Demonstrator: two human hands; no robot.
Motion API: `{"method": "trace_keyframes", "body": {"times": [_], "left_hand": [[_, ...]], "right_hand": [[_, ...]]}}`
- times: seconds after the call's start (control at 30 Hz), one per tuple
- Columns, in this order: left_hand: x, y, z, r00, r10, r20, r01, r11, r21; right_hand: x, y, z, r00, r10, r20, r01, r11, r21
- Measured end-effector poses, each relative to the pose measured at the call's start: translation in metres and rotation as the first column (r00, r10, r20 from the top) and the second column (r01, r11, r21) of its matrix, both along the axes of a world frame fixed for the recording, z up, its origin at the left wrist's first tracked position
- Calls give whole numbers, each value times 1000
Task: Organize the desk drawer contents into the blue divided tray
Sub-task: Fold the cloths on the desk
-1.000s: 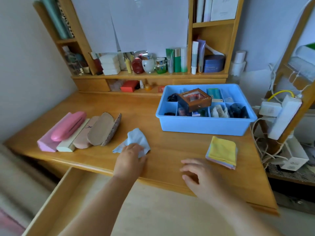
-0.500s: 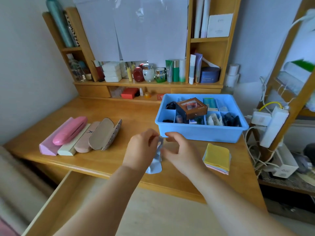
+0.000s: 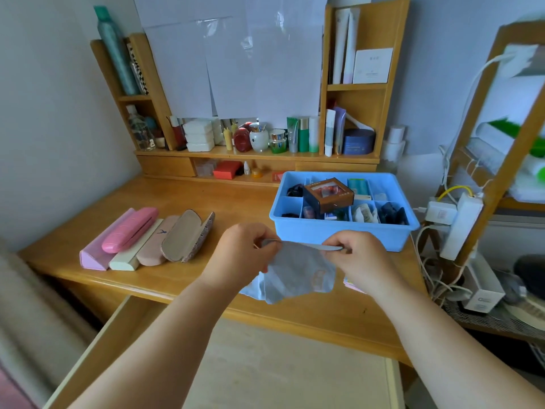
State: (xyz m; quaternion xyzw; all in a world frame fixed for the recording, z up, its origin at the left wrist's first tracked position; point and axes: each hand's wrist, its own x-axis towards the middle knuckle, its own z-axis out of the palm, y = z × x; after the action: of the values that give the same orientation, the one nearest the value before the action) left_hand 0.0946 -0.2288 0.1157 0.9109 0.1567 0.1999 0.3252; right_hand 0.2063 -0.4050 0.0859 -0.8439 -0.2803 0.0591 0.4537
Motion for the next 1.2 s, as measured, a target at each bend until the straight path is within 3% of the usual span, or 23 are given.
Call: {"method": "trace_keyframes", "body": {"times": [0.13,0.2,0.27,0.37,0.47,0.57,0.63,0.8,0.9,1.07,1.2], "left_hand": [[-2,1,-13,991,-14,-133,-18,972,-236],[0,-1,-21,995,4,-105,-38,947,-320],[1,-2,-28,999,36,-13,-38,944,-328],[-4,-6,-38,997,43,67,-16,936,-352],[-15,-14,-57,1000,-25,-16,16,913,-407],[-26,-17,-78,971,-123,-207,62,959,-278],[-27,-16,-84,954,-139,-266,72,967,-245],[-7,-9,-84,982,-66,-179,27,977,-211],[13,-6,-87,988,-24,-152,7,994,-107],[33,-4,-101,975,19,-221,11,991,134],[38,-4,-109,958,53,-282,14,972,233]], "right_hand": [[2,-13,-7,970,18,-243,6,995,97],[3,-14,-10,951,26,-308,22,988,151],[4,-15,-11,958,10,-288,42,984,174],[3,-21,-18,990,14,-142,-1,996,95],[-6,-31,-37,988,74,-135,-76,997,-9],[-16,-40,-63,988,107,-113,-126,977,-174],[-19,-44,-76,989,103,-106,-122,973,-194],[-21,-38,-87,998,-46,-37,42,995,-93],[-16,-27,-88,989,-147,10,147,988,-57],[-4,-7,-93,964,-152,217,201,954,-224],[-1,2,-100,932,-122,342,259,883,-390]]}}
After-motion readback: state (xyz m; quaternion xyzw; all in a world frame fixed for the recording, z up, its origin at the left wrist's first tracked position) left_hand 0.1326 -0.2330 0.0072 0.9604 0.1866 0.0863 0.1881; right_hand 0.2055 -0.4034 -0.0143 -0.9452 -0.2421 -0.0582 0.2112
